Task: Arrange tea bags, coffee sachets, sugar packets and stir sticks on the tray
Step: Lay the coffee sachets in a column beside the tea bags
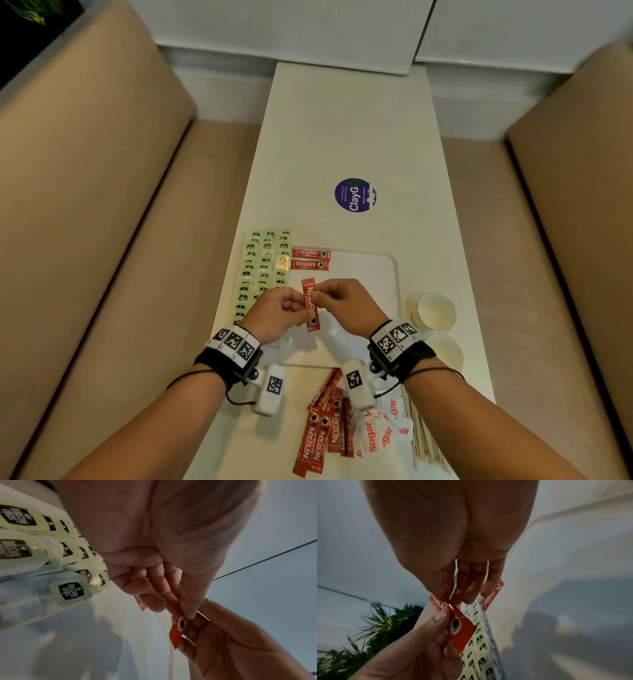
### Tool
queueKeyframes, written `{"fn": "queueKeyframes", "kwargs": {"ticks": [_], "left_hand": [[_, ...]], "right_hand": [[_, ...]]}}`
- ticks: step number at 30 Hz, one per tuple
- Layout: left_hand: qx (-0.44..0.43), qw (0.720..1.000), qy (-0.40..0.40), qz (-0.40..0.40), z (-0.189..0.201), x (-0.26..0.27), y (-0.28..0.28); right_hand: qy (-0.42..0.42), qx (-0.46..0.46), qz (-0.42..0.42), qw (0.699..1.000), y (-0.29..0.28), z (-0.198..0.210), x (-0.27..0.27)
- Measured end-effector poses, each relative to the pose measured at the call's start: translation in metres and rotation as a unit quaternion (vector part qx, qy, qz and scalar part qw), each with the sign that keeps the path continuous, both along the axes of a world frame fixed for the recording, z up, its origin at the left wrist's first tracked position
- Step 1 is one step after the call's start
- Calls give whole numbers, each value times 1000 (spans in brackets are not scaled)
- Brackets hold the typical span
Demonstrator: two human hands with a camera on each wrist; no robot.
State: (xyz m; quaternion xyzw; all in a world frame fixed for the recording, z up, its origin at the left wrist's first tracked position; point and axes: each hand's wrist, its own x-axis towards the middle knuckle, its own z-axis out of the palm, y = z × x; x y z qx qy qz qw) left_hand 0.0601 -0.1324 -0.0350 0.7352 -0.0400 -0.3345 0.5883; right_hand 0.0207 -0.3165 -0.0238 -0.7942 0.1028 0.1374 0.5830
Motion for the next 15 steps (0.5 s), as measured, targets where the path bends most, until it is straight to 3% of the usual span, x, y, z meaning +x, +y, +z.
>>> {"fn": "queueKeyframes", "kwargs": {"ticks": [7, 10, 15], "left_hand": [[43, 998, -27, 35, 2, 5, 5], [47, 998, -25, 46, 4, 7, 6], [1, 991, 28, 133, 2, 15, 12]], "right_hand": [[30, -53, 81, 995, -1, -1, -7], [45, -26, 73, 996, -2, -2, -10], [48, -15, 7, 999, -11, -10, -14]]}}
